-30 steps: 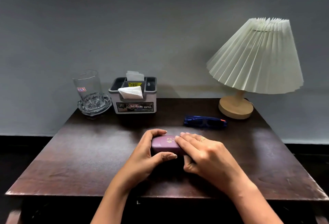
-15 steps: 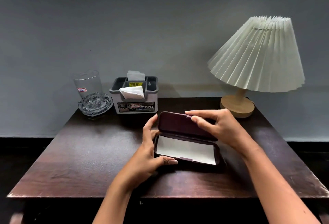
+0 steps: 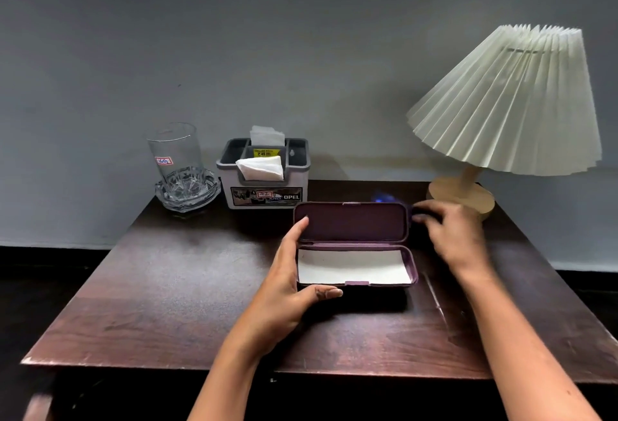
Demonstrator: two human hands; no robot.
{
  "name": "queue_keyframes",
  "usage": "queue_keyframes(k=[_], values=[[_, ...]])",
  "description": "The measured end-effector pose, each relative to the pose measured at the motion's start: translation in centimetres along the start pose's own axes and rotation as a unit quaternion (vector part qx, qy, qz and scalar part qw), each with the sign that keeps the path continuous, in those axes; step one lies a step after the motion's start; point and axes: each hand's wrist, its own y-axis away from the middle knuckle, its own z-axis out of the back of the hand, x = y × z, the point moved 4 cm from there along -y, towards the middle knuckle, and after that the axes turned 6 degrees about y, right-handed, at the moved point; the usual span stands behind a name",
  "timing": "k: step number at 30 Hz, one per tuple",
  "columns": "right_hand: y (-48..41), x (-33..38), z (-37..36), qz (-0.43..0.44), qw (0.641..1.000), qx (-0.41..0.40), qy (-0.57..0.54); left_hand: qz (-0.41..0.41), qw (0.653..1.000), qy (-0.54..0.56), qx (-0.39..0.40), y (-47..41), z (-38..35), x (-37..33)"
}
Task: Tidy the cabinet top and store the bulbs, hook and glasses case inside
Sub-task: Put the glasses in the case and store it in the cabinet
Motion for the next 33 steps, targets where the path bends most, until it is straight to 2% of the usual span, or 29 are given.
queue_keyframes(k=[3,6,9,11,17,21,25,33], values=[[2.0,0.7,1.0,-0.061,0.984,-0.141,-0.087,0.007,1.000,0.002,-0.005,-0.1,0.1,0.1],[5.1,1.7,1.3,-0.053,0.964,-0.246,-0.082,0.015,1.000,0.005,-0.004,-0.1,0.1,0.2],[7.0,2.3,1.6,-0.049,0.944,-0.319,-0.064,0.014,1.000,0.000,-0.006,0.0,0.1,0.1],[7.5,2.9,1.9,-0.021,0.939,-0.338,-0.062,0.011,1.000,-0.005,-0.006,0.0,0.1,0.0],[8.3,6.0,1.3,0.156,0.943,-0.282,-0.080,0.007,1.000,0.012,0.000,-0.1,0.1,0.1],[8.8,6.5,-0.2,0.236,0.942,-0.224,-0.078,-0.001,1.000,0.027,0.006,0.0,0.0,-0.2],[9.1,6.8,-1.2,0.267,0.947,-0.175,-0.028,0.004,0.999,0.050,0.020,0.1,-0.1,-0.5],[9.0,6.7,-1.7,0.268,0.957,-0.110,0.009,-0.025,0.997,0.071,0.005,0.1,-0.1,-1.2]])
